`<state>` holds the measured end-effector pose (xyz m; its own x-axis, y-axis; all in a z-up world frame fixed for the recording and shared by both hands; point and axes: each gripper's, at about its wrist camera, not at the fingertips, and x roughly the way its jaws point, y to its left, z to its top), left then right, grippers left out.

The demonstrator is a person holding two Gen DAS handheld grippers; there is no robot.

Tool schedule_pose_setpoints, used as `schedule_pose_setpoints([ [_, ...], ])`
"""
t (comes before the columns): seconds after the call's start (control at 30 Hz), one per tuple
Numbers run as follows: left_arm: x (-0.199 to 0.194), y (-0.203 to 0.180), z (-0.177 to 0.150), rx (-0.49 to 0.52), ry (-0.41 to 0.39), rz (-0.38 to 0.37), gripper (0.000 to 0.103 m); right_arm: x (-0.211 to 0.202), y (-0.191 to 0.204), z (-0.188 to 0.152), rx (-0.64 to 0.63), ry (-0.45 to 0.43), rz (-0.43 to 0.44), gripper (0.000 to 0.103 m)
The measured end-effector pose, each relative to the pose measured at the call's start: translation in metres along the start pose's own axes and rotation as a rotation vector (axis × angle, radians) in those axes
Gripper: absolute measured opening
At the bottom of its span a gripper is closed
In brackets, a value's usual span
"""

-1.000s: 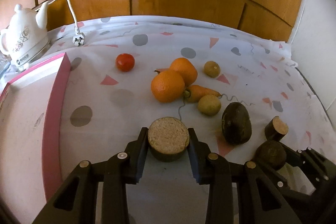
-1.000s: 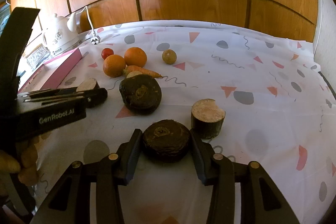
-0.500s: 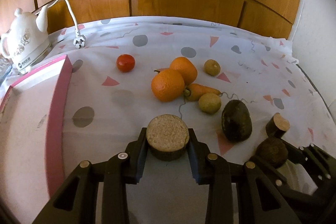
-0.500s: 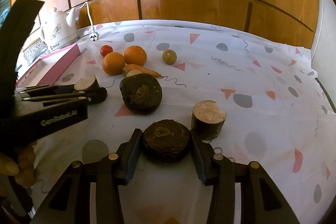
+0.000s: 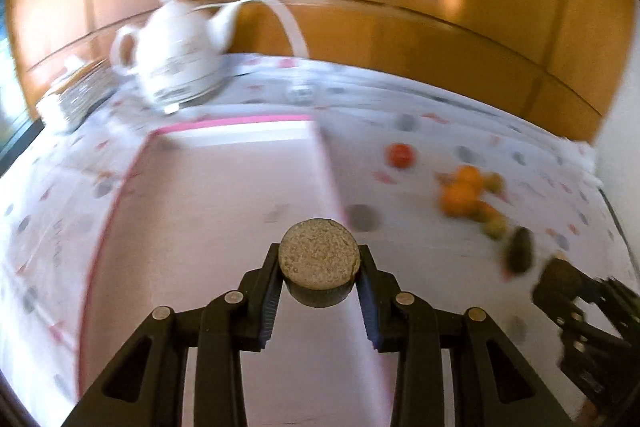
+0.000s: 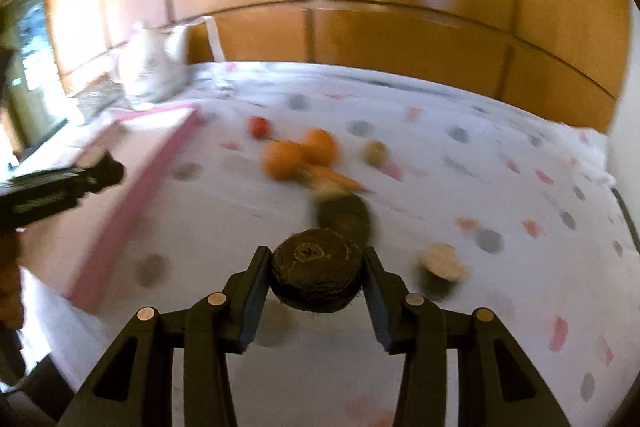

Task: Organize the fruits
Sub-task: 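Lower the log slice into the tray with the left tool while the right tool drops the beet in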

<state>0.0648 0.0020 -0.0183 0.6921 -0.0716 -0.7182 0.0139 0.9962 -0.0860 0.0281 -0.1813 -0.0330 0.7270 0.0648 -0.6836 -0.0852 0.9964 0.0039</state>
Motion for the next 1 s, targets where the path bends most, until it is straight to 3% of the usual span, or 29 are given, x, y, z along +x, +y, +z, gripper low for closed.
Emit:
schedule_pose_setpoints([
  [0.17,-0.001,0.043,-0.006,-0.071,0.004,0.095,0.036,0.006,0.038,0.021,-0.041,0.005,0.122,0.045],
  [0.4,-0.009,0.074,-0.016,-0.123,0.005,0.151,0.036,0.025,0.093,0.050,-0.072,0.045,0.258,0.045],
  [0.57,-0.016,0.081,-0.016,-0.139,-0.010,0.146,0.050,0.037,0.117,0.062,-0.064,0.066,0.301,0.045],
  [0.7,-0.019,0.084,-0.015,-0.155,-0.011,0.134,0.052,0.042,0.131,0.068,-0.052,0.074,0.324,0.046],
  [0.77,-0.022,0.086,-0.016,-0.168,-0.016,0.124,0.056,0.042,0.134,0.070,-0.052,0.064,0.325,0.049],
  [0.83,-0.024,0.088,-0.015,-0.184,-0.021,0.116,0.058,0.040,0.134,0.069,-0.039,0.053,0.326,0.063],
  [1.0,-0.027,0.087,-0.015,-0.193,-0.026,0.106,0.058,0.034,0.124,0.063,-0.008,0.040,0.302,0.064],
])
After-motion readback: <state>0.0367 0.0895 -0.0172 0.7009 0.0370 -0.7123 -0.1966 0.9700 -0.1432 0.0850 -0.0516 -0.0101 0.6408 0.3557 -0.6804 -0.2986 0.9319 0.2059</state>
